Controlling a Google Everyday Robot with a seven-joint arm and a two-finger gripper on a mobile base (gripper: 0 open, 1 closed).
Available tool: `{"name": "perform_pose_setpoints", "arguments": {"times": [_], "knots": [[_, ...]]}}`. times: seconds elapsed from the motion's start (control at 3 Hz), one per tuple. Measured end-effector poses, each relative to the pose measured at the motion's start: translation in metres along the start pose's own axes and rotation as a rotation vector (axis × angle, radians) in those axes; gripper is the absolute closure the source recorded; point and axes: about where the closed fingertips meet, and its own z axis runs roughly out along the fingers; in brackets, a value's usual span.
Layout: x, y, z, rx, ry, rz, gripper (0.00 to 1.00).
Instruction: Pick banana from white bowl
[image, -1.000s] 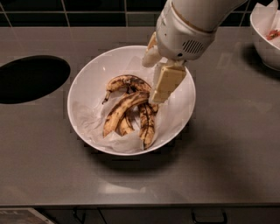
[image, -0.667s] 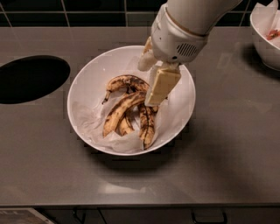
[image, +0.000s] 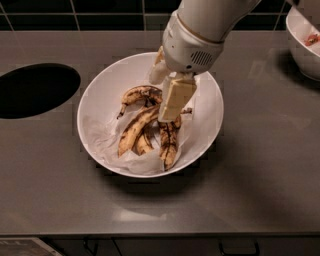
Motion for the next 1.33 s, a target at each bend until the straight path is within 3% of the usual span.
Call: {"name": "perform_pose_setpoints", "arguments": {"times": [1.33], "knots": [[-0.002, -0.005, 0.021, -0.039, -0.017, -0.006, 0.37]]}}
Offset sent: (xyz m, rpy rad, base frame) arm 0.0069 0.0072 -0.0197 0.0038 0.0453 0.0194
